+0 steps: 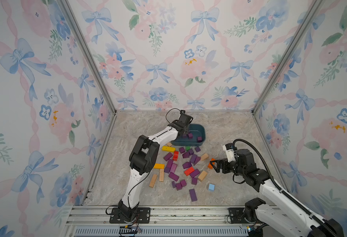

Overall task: Pick purple bricks into the storage bin
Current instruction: Place the building block in the storage box, then pick up the building block from the center of the board.

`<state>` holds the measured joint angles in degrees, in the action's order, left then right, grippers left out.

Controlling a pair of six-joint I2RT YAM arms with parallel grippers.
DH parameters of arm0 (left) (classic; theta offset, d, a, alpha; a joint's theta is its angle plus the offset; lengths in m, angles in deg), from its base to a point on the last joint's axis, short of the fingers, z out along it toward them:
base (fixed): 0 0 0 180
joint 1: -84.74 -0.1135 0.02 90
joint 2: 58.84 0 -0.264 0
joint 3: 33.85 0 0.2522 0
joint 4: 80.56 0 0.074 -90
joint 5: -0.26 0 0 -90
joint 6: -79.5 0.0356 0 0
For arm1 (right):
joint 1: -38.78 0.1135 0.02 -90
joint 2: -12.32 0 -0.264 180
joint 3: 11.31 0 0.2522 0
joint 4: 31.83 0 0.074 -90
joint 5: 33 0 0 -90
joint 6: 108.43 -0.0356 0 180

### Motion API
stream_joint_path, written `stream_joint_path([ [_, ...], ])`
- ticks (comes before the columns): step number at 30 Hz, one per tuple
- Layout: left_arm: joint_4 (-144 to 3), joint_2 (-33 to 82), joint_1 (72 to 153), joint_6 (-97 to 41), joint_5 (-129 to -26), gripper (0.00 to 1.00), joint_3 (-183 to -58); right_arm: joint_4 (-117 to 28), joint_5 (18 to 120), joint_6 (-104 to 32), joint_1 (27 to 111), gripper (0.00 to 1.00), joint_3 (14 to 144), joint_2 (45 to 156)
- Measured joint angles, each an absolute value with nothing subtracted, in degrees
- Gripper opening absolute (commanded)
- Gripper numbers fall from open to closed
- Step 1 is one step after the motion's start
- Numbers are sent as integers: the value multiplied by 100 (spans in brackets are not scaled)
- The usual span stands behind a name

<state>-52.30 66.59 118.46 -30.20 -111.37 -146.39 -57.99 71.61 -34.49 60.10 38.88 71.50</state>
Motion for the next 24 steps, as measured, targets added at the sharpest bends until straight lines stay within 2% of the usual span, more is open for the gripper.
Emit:
stream_joint_path([
  [8,-5228,6344,11961,-3018,-11246,85,-14506,-5847,7183,-3499,5955,97,4181,7412],
  [14,-5239,5546,12235,-3009,-11513,90,-14106,-5847,7161,-4102,5675,97,4469,7853],
  [18,-5436,4746,12462,-3001,-11751,91,-13417,-5856,7177,-4404,5608,97,4565,8105],
  [24,-6041,3161,12641,-2998,-11956,93,-11608,-5871,7063,-4489,5689,97,4574,8144],
])
